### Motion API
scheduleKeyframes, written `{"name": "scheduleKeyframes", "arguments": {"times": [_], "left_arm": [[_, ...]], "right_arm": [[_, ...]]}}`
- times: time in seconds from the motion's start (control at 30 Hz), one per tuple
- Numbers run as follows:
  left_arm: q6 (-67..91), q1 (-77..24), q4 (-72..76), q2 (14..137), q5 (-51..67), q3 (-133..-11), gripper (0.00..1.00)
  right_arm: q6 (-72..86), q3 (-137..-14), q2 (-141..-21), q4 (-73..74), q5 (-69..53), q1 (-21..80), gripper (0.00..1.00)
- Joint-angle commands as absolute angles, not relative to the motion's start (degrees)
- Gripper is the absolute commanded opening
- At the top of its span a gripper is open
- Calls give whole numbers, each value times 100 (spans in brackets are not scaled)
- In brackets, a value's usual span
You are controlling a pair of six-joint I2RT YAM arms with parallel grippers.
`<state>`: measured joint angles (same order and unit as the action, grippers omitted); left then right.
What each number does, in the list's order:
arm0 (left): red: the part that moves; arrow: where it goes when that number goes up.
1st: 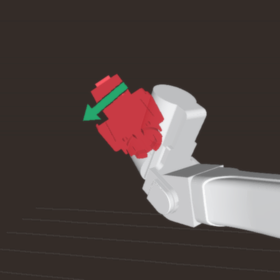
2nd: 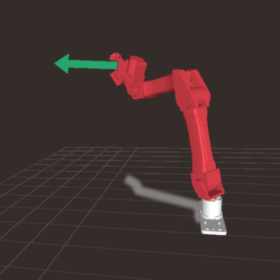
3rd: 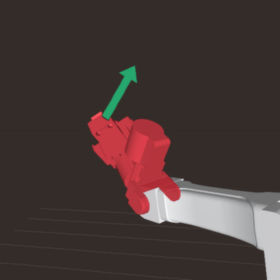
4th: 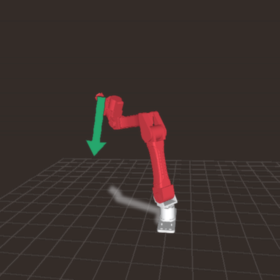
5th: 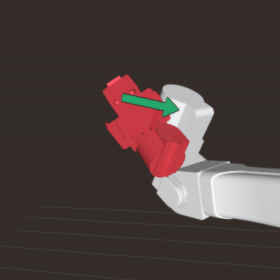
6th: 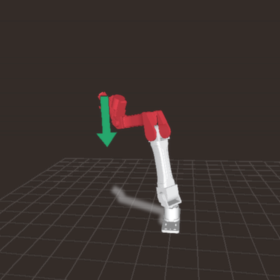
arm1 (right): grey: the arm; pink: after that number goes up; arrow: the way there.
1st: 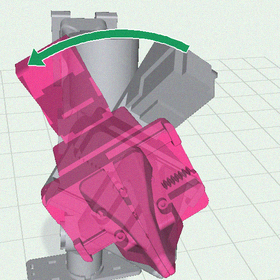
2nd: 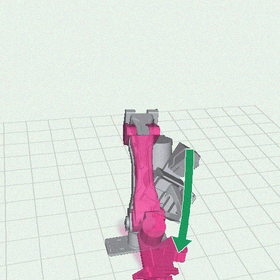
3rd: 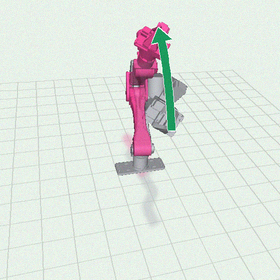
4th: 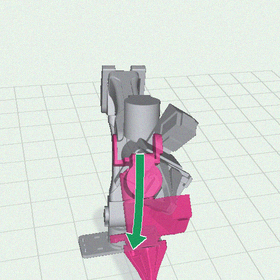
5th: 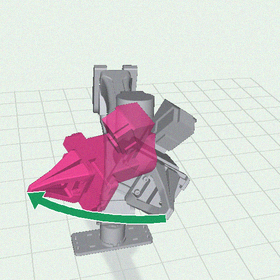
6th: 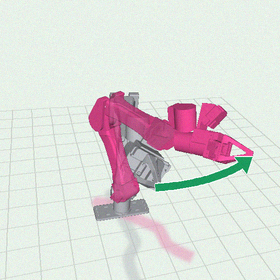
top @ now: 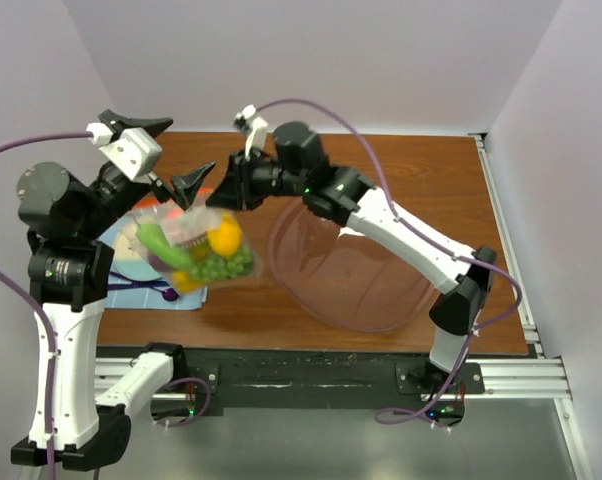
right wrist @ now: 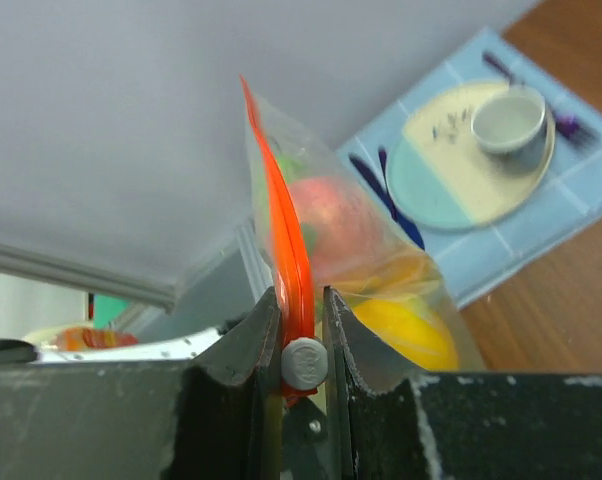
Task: Open the zip-top bag and remove the fake food
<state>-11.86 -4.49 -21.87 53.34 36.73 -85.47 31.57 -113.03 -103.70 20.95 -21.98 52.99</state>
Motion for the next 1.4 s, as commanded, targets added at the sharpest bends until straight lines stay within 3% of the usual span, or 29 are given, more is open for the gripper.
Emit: {"name": "scheduleKeyframes", "arguments": {"times": [0.0, 0.13, 0.27, 0.63, 1.1, 1.37], "left_arm": [[-1450, -404, -2251, 5143, 2586, -7693, 100], [-1888, -396, -2022, 4966, 2329, -6700, 100], [-2662, -396, -2293, 4860, 3100, -6442, 100], [-3893, -220, -3918, 5589, 4315, -7286, 98], [-7224, -220, -7539, 6635, 5133, -8243, 92], [-7339, -220, -7365, 6750, 5229, -8051, 92]], "right_arm": [[2822, -10269, -10512, 1012, -2031, 5581, 0], [2558, -9862, -10591, 844, -1942, 5669, 0], [2312, -9458, -10276, 905, -1820, 5687, 0], [1670, -8139, -8949, 1257, -783, 5669, 0], [1529, -8340, -9061, 1450, -765, 5669, 0], [1538, -8516, -9141, 1433, -940, 5678, 0]]}}
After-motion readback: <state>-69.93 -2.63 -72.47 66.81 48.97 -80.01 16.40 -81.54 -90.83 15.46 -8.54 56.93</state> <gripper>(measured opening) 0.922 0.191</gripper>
